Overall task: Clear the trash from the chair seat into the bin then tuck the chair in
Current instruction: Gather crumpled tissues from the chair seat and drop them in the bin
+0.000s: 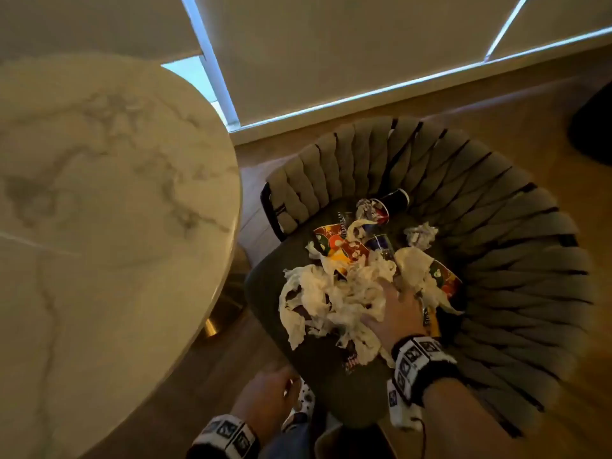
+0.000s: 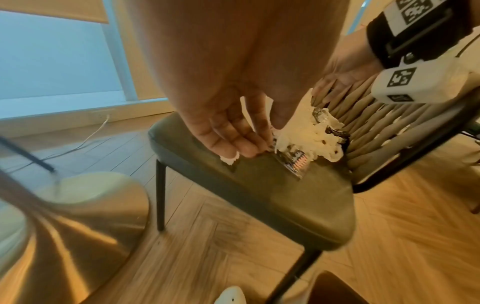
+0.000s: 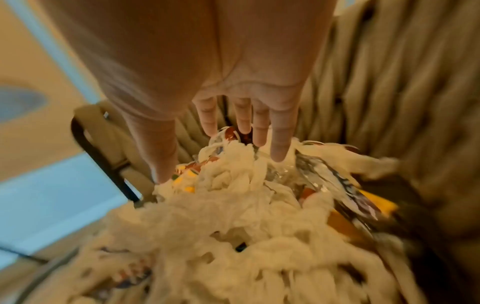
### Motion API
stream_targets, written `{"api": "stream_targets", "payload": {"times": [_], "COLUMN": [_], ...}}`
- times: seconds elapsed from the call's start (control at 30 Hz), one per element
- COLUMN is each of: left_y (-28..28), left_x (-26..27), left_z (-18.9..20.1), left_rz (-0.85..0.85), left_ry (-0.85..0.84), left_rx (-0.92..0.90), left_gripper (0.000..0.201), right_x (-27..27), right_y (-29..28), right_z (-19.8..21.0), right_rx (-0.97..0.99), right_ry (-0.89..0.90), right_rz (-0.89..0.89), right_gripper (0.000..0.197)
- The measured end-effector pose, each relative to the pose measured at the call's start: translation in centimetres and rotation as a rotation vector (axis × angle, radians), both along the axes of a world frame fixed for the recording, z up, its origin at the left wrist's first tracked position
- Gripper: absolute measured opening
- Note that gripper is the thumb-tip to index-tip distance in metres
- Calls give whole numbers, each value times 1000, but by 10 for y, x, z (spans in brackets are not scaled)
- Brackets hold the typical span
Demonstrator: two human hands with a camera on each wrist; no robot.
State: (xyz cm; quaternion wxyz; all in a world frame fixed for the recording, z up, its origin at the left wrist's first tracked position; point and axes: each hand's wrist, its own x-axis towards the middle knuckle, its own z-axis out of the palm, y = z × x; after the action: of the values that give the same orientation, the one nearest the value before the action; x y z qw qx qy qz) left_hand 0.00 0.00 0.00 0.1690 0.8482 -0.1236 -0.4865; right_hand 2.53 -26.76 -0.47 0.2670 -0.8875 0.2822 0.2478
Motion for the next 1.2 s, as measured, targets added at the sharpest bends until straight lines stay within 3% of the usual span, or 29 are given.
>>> {"api": "stream_targets", "payload": {"times": [0.13, 0.27, 0.37, 0.57, 0.63, 0.77, 0.87, 1.03, 1.13, 1.2], "left_y": [-27, -57, -70, -69, -64, -61, -63, -71, -75, -73], "left_x": [53, 84, 98, 115, 120, 123, 122, 115, 105, 97], "left_z": [-29, -64, -87, -105, -105, -94, -86, -68, -59, -55], "left_rz": [14, -35, -86, -70, -23, 84, 249, 350, 395, 412], "left_ry": [-330, -475, -448, -431, -418, -362, -349, -439, -451, -416], "left_rx": [-85, -34, 53, 45, -20, -133, -252, -320, -398, -432], "left_gripper": [39, 70, 83, 46, 44, 48, 70, 33, 33, 38], "right_x": [30, 29, 31, 34, 34, 35, 32, 20, 11, 0], "right_y": [1, -1, -8, -13, -13, -13, -15, -23, -29, -29], "right_z": [-36, -77, -85, -87, -84, -76, -69, -49, -33, -24], "right_rx": [-82, -173, -135, -144, -105, -73, -141, -190, -85, -40], "right_ry": [95, 47, 7, -91, -85, 13, -55, -337, -371, -414], "right_rz": [257, 333, 297, 261, 248, 204, 176, 24, -93, -77], "right_gripper": [111, 88, 71, 47, 55, 91, 77, 65, 63, 73]}}
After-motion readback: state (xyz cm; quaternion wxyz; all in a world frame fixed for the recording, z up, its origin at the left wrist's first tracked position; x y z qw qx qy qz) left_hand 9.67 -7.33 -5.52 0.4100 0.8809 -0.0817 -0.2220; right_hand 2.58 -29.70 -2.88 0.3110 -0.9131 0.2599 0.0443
